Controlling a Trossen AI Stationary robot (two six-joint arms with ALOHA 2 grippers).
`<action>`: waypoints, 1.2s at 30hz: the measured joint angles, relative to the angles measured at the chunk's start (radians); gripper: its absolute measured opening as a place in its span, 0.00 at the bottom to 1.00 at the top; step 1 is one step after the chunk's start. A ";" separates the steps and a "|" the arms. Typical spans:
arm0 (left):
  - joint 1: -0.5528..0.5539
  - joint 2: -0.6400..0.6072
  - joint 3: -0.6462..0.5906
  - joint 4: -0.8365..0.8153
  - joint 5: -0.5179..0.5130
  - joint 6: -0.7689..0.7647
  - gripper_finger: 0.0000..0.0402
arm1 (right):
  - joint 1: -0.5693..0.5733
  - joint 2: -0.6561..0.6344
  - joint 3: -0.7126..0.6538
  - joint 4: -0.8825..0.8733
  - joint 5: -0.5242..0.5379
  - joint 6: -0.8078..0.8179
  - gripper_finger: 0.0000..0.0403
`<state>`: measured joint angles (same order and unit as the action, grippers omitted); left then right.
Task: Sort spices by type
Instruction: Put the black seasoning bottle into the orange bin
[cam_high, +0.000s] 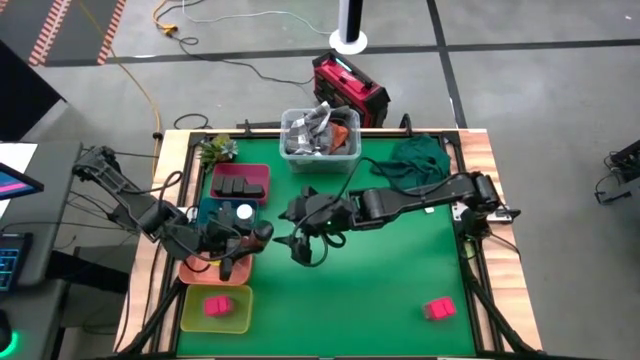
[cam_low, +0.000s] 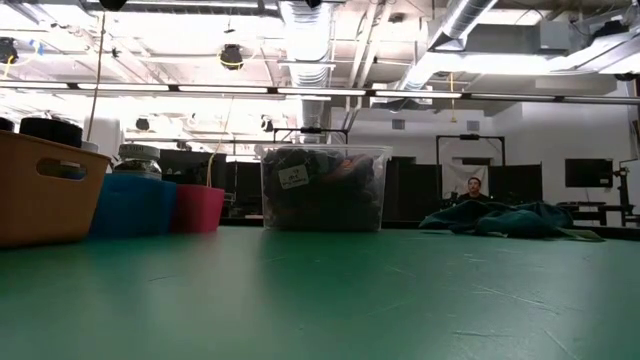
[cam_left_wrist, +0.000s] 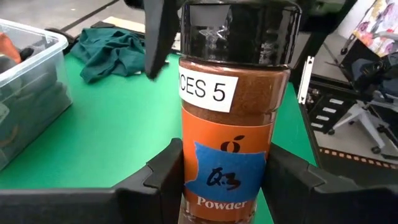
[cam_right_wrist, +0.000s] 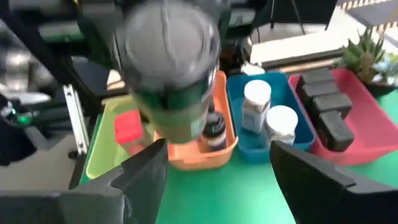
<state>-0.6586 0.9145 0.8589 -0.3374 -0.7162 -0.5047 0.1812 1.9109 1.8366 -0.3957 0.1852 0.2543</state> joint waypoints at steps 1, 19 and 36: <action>0.000 -0.001 0.000 -0.004 0.000 -0.001 0.42 | -0.001 -0.001 0.000 0.010 0.000 0.000 0.76; 0.000 0.001 0.001 -0.003 -0.008 -0.001 0.42 | -0.019 0.041 -0.002 0.233 -0.004 0.006 0.76; -0.009 -0.014 0.000 -0.149 0.008 -0.100 0.46 | -0.028 0.053 0.000 0.140 0.000 0.020 0.76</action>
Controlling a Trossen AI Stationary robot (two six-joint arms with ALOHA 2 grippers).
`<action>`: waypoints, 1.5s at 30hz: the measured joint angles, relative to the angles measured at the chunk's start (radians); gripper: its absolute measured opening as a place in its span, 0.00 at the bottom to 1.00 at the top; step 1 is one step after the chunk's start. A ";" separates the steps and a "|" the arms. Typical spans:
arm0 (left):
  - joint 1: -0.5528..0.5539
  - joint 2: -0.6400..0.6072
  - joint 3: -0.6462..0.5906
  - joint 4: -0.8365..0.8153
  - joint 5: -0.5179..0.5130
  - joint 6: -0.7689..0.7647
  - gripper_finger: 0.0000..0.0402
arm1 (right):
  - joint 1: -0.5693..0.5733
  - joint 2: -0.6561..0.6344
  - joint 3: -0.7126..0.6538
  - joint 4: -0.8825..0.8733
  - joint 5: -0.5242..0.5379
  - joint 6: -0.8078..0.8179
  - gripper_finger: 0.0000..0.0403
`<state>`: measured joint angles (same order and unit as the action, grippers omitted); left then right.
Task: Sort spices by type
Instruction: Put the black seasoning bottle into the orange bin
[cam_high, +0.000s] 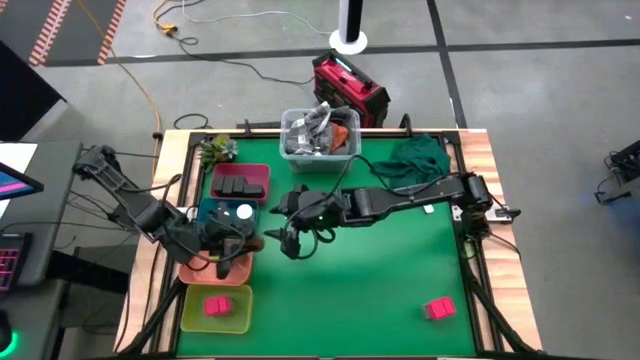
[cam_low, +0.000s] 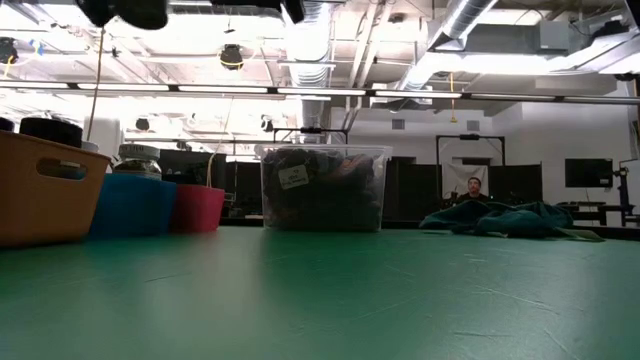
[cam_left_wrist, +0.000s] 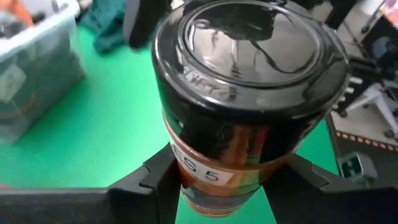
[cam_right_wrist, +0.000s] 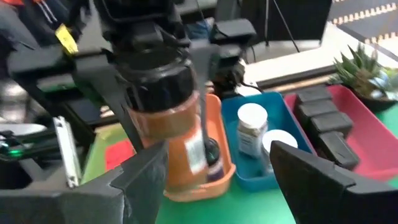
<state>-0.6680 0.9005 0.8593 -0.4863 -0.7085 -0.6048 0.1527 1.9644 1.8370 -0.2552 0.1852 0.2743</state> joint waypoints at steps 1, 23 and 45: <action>-0.008 -0.007 0.000 -0.027 0.005 -0.021 0.45 | -0.001 -0.004 0.000 -0.016 0.000 0.000 0.76; -0.317 0.008 -0.124 -0.200 0.015 -0.387 0.45 | -0.004 -0.092 0.000 -0.211 0.002 0.096 0.76; -0.329 0.348 -0.125 -0.237 -0.013 -0.464 0.45 | -0.003 -0.093 0.000 -0.210 0.005 0.137 0.76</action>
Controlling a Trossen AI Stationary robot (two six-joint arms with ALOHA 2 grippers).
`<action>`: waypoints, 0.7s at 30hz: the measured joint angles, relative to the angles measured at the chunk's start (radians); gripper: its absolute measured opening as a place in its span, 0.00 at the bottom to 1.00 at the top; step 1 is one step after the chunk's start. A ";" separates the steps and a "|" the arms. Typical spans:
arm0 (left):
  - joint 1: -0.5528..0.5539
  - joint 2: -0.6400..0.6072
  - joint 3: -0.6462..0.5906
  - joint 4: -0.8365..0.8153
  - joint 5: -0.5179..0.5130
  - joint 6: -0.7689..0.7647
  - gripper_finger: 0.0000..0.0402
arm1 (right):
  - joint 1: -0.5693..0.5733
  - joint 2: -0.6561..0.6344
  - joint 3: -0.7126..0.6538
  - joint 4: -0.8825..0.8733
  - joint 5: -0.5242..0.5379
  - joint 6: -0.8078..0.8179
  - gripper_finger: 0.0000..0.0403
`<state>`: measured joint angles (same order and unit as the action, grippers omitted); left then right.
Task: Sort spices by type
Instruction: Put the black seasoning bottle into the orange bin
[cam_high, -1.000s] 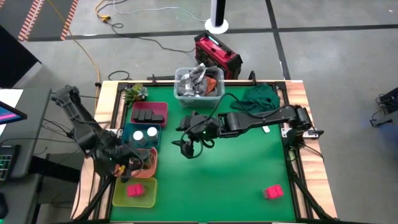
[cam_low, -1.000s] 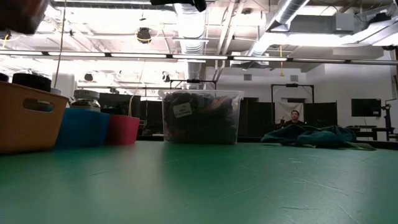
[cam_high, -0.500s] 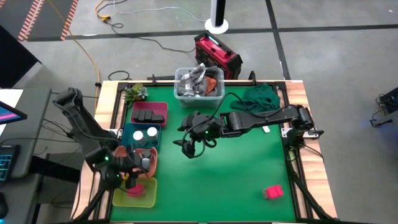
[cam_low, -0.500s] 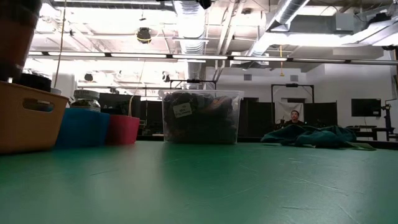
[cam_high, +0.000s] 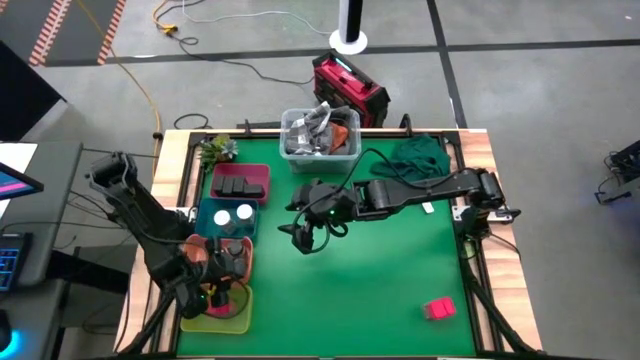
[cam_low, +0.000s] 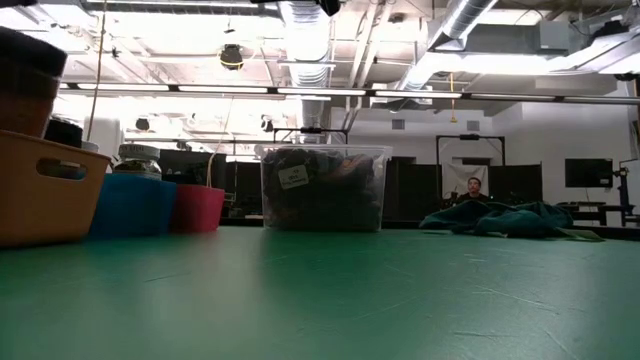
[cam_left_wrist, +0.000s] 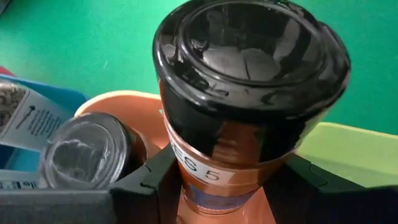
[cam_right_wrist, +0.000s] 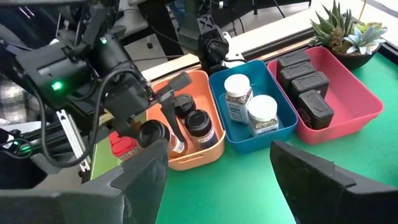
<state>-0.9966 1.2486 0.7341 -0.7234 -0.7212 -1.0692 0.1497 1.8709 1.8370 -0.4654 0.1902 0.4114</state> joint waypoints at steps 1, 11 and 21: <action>0.000 0.011 0.000 0.000 0.000 -0.008 0.45 | 0.000 0.000 0.000 -0.001 0.000 0.000 0.76; 0.000 0.040 0.000 0.002 0.039 -0.080 0.49 | 0.006 0.000 0.000 0.000 0.000 0.000 0.76; 0.001 0.039 0.001 0.002 0.058 -0.085 0.57 | 0.007 0.001 0.000 -0.001 -0.001 -0.001 0.76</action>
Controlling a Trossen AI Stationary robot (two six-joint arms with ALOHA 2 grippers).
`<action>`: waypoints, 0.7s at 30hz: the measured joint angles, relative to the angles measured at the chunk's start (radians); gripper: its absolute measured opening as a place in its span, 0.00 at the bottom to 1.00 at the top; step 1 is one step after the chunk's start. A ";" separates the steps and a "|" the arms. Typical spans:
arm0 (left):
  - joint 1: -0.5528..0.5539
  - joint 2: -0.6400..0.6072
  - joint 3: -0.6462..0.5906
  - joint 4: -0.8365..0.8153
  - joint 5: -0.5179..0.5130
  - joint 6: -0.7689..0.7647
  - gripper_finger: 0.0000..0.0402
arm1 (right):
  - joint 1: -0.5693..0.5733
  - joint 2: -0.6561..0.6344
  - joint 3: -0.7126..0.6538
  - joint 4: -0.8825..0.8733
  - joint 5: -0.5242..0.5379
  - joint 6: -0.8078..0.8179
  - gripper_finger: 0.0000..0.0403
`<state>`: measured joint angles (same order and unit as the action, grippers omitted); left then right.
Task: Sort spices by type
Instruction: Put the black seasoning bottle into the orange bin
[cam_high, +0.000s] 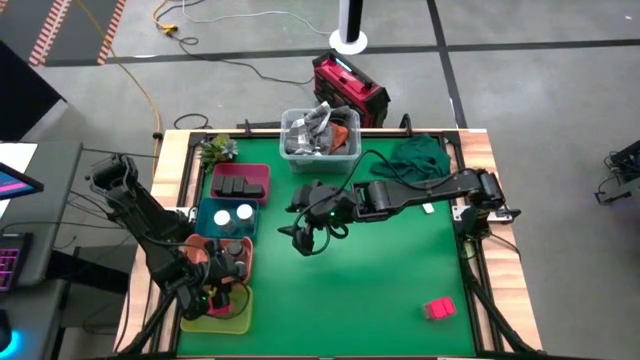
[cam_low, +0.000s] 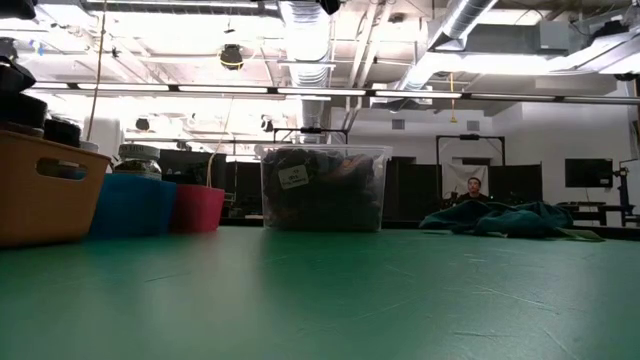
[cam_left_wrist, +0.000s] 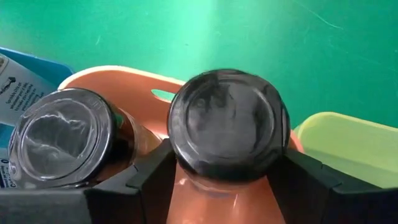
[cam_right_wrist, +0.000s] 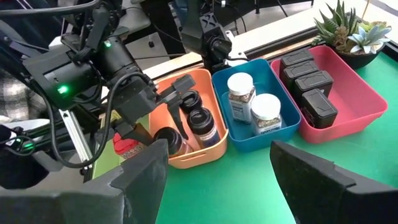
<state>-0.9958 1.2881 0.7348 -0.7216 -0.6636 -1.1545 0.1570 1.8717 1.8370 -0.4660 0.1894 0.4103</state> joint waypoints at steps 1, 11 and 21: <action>0.000 0.000 0.000 0.001 0.000 0.000 0.57 | 0.000 0.000 0.000 0.000 0.000 0.000 0.76; 0.000 0.001 0.019 0.020 0.012 0.030 0.57 | 0.000 0.000 0.000 -0.001 0.000 -0.003 0.76; 0.000 0.001 0.113 -0.047 0.060 0.137 0.57 | 0.000 0.001 0.000 -0.002 -0.001 -0.008 0.76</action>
<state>-0.9962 1.2888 0.8482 -0.7689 -0.6033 -1.0173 0.1570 1.8725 1.8370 -0.4676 0.1886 0.4023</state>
